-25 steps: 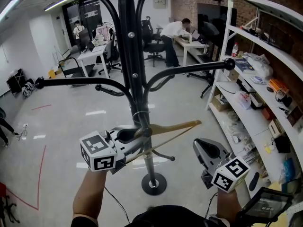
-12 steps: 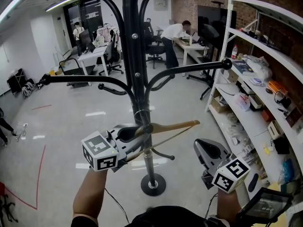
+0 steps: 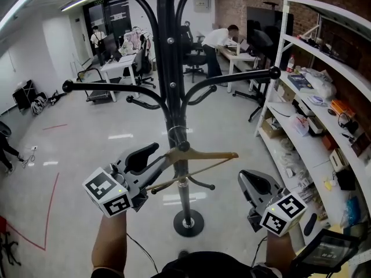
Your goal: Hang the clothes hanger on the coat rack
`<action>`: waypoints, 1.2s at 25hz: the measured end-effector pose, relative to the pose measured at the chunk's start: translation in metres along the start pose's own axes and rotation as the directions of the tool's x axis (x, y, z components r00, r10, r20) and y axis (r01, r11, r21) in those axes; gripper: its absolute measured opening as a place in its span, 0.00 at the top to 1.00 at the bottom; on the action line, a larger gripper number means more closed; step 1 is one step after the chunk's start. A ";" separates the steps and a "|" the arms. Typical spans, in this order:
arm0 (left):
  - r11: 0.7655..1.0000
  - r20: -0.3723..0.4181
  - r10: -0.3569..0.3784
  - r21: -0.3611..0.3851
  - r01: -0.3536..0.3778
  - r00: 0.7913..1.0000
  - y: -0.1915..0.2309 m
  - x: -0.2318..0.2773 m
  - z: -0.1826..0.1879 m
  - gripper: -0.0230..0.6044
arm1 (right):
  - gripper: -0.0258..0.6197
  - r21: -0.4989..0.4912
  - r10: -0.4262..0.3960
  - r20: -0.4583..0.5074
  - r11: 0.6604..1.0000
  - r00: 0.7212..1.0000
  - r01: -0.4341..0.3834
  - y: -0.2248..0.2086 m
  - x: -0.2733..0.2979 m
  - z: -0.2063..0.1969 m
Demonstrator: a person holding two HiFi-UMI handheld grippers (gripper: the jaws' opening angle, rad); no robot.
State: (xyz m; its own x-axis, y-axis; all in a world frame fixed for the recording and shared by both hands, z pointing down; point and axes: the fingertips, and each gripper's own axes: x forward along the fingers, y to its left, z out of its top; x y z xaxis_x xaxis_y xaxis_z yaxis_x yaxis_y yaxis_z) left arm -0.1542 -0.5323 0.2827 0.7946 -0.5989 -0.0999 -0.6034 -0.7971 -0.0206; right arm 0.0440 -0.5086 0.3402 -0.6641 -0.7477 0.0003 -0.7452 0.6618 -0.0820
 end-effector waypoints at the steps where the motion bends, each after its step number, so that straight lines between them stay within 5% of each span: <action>1: 1.000 0.012 0.029 0.009 -0.029 1.000 0.001 -0.007 0.003 0.73 | 0.95 0.001 0.003 -0.001 1.000 1.000 -0.003 0.001 -0.001 -0.001; 7: 0.983 0.068 0.183 -0.004 -0.183 0.981 -0.004 -0.042 0.012 0.73 | 0.95 0.014 0.028 0.005 1.000 1.000 -0.028 0.005 -0.014 -0.003; 12: 0.964 0.054 0.257 -0.079 -0.252 0.965 -0.033 -0.063 -0.017 0.74 | 0.95 0.032 0.050 0.004 0.998 0.999 -0.050 0.008 -0.030 -0.012; 16: 0.946 0.018 0.300 -0.132 -0.295 0.954 -0.060 -0.070 -0.044 0.95 | 0.95 0.038 0.058 -0.002 0.998 0.998 -0.058 0.006 -0.044 -0.018; 22: 0.909 -0.031 0.354 -0.225 -0.351 0.935 -0.116 -0.088 -0.079 0.96 | 0.95 0.060 0.084 0.000 0.995 0.996 -0.084 0.012 -0.072 -0.032; 30: 0.940 -0.015 0.256 -0.229 -0.253 0.967 -0.192 -0.102 -0.066 0.96 | 0.95 0.100 0.146 -0.043 0.985 0.988 -0.141 0.035 -0.098 -0.058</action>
State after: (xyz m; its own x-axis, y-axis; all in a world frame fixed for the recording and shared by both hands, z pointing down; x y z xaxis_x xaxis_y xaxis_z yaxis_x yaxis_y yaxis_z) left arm -0.1148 -0.3235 0.3625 0.6145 -0.7841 -0.0867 -0.7525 -0.6156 0.2340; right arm 0.0797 -0.4092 0.3952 -0.7678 -0.6399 0.0314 -0.6341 0.7520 -0.1801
